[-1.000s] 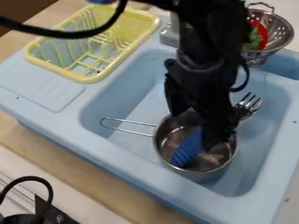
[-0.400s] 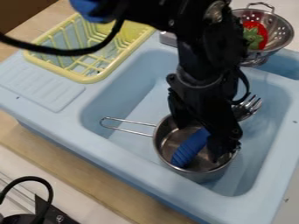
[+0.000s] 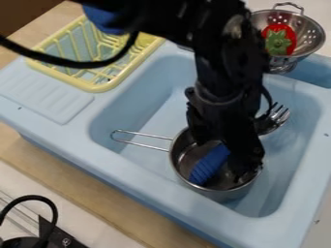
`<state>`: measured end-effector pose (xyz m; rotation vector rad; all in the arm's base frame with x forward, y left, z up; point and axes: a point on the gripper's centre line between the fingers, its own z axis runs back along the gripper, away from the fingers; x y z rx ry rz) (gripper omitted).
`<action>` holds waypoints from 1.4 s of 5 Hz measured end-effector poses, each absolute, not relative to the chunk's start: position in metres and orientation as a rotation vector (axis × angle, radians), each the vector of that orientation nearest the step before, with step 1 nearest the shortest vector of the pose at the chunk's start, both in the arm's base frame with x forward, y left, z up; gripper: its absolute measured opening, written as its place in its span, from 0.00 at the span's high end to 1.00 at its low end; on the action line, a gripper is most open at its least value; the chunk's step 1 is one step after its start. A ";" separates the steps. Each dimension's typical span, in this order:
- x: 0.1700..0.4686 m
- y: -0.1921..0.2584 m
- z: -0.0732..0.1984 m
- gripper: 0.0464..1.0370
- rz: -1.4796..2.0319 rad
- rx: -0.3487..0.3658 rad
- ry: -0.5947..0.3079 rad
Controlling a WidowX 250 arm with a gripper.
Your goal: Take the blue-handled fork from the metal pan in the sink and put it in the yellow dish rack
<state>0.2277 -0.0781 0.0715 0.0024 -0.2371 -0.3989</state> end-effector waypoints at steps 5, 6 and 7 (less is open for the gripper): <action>0.224 -0.068 0.086 0.68 -0.442 -0.063 -0.222; 0.222 -0.064 0.104 0.68 -0.433 -0.045 -0.248; 0.214 -0.059 0.118 0.68 -0.408 -0.020 -0.239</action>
